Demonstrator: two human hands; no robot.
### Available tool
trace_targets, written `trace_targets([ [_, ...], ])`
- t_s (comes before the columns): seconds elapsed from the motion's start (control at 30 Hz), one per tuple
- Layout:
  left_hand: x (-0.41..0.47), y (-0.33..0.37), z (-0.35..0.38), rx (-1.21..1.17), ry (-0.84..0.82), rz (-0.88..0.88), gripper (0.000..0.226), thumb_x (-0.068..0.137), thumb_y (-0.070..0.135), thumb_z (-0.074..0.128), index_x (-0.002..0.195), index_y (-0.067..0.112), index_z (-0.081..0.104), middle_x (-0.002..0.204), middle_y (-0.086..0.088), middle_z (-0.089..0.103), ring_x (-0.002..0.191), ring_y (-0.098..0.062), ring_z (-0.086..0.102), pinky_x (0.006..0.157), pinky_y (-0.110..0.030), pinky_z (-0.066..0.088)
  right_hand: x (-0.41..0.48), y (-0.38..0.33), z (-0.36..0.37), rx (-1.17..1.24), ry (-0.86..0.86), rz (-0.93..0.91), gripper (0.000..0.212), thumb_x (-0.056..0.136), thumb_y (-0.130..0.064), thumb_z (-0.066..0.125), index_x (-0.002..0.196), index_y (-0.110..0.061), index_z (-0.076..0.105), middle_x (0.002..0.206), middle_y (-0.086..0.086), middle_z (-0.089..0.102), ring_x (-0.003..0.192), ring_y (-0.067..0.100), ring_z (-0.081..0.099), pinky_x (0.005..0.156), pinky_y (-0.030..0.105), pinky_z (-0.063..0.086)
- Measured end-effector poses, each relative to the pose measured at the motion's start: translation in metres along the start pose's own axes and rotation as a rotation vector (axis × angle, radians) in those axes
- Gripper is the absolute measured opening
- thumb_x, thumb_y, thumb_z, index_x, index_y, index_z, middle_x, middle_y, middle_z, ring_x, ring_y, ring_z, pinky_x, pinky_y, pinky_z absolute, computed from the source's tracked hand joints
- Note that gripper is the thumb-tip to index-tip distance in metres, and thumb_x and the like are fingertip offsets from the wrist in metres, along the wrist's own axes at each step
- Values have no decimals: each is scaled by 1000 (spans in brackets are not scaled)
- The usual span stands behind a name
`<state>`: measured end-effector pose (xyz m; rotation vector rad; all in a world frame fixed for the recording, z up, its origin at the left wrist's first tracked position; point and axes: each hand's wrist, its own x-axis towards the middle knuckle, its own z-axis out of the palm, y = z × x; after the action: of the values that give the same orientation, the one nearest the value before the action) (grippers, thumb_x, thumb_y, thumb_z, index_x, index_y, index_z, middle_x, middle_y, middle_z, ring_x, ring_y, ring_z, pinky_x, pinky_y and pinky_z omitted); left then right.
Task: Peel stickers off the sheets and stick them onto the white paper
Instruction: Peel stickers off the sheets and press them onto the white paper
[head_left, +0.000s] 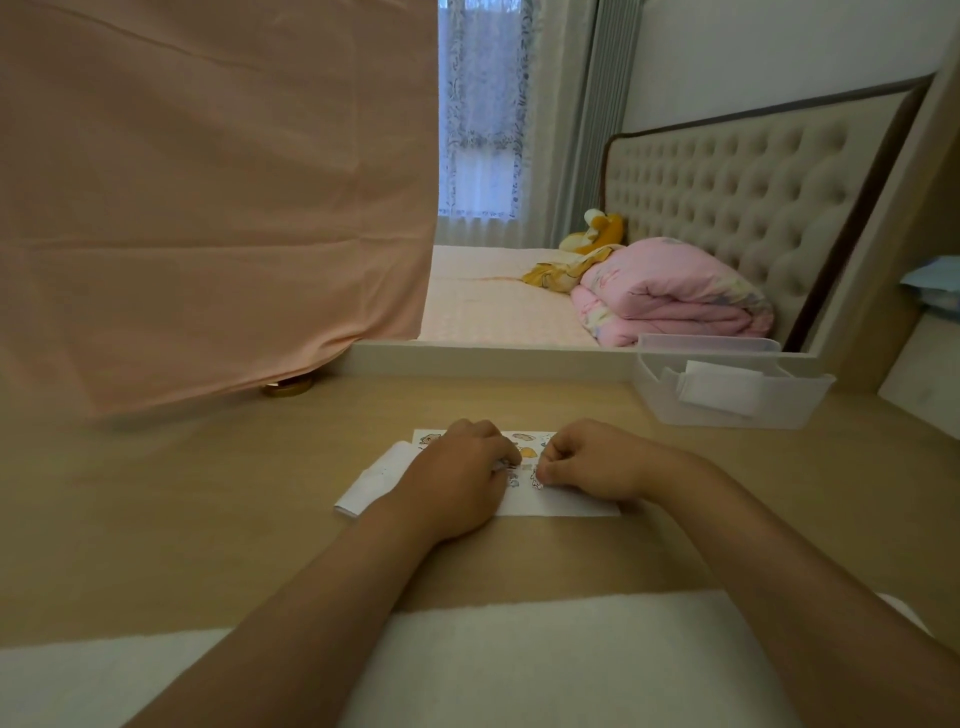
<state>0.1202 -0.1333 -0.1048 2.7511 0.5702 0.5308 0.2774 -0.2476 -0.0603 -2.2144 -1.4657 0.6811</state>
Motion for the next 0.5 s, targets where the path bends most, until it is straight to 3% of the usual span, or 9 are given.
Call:
trace_targets([
  [0.1,0,0,1,-7,14,3,30,96,17,53,121,24,67,126,3,59,118,-18,45,98,-34,42,2,-1,1,-44,11,4,18,93,-28,68,85,-13,75,71,-7,61,65,7,51,65,25,43],
  [0.27,-1,1,3,8,29,3,30,97,18,51,122,24,67,128,4,58,120,-17,46,97,-32,42,6,-7,7,-207,59,46,19,90,-34,70,81,-17,74,90,4,72,78,16,59,74,30,50],
  [0.33,-2,3,1,17,19,-7,31,97,19,51,124,25,66,129,5,58,121,-17,45,98,-31,42,6,-9,8,-241,99,91,21,86,-39,72,84,-18,75,93,1,72,86,18,64,81,33,53],
  [0.43,-3,5,-2,43,-10,-18,34,97,26,52,129,27,62,134,6,56,124,-16,46,102,-35,43,-2,-12,7,-327,208,147,31,80,-50,76,101,-29,69,103,-14,61,105,16,61,89,33,51],
  [0.5,-6,7,-4,63,-14,-14,36,97,29,52,132,30,59,137,7,56,125,-15,47,102,-35,44,-5,-11,9,-312,268,163,40,76,-53,79,106,-32,62,103,-14,52,108,14,57,89,32,48],
])
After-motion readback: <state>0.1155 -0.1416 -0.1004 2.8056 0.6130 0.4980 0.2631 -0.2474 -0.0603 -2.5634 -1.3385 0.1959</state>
